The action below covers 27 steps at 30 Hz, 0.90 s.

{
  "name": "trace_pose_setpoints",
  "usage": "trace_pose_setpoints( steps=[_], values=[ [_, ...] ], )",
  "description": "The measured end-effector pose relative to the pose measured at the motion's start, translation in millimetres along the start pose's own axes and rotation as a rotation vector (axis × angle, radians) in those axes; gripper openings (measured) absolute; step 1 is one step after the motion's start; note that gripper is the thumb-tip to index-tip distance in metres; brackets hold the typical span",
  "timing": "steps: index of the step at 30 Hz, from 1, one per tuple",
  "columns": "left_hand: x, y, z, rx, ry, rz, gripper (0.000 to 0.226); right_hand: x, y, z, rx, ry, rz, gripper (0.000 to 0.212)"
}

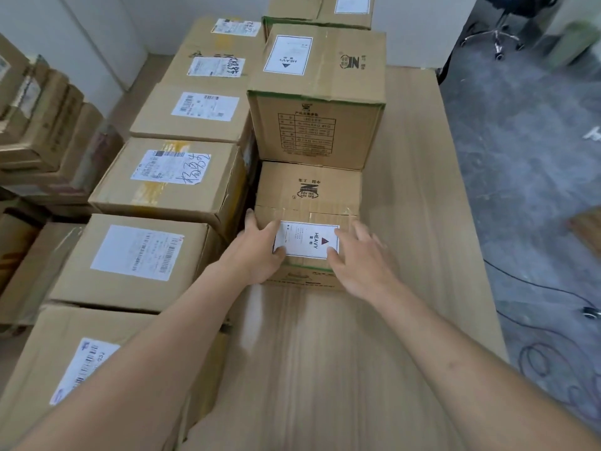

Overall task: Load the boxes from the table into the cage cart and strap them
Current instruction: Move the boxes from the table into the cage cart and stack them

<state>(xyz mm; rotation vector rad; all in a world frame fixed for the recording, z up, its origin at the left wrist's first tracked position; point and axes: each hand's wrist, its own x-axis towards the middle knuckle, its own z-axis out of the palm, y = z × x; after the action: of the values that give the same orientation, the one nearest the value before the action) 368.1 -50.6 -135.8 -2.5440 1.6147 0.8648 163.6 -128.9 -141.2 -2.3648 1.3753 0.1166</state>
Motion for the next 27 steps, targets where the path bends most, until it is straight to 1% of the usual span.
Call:
trace_pose_setpoints(
  steps=[3,6,9,12,14,16,19,22,27],
  values=[
    [-1,3,10,-0.039,0.039,-0.020,0.063,-4,7,9,0.075,-0.009,0.000,0.050],
    [-6,7,15,-0.059,0.065,-0.040,0.065,-12,17,17,0.148,0.027,0.000,0.052],
    [-12,5,23,-0.086,0.037,-0.022,0.069,-21,29,24,0.230,0.070,0.008,0.052],
    [-19,0,31,-0.151,-0.022,-0.007,0.080,-27,38,30,0.306,0.115,0.031,0.051],
    [-24,-1,37,-0.211,-0.062,-0.010,0.086,-31,40,30,0.405,0.110,0.084,0.058],
    [-27,-1,42,-0.287,-0.082,-0.006,0.089,-34,41,30,0.483,0.051,0.136,0.071],
    [-29,-2,47,-0.358,-0.065,0.014,0.091,-35,40,32,0.557,0.003,0.130,0.080],
    [-30,-5,49,-0.375,-0.033,0.024,0.093,-36,39,34,0.593,0.030,0.153,0.087],
    [-40,-5,46,-0.412,0.006,0.063,0.094,-47,35,30,0.606,0.125,0.170,0.094]
  ],
)
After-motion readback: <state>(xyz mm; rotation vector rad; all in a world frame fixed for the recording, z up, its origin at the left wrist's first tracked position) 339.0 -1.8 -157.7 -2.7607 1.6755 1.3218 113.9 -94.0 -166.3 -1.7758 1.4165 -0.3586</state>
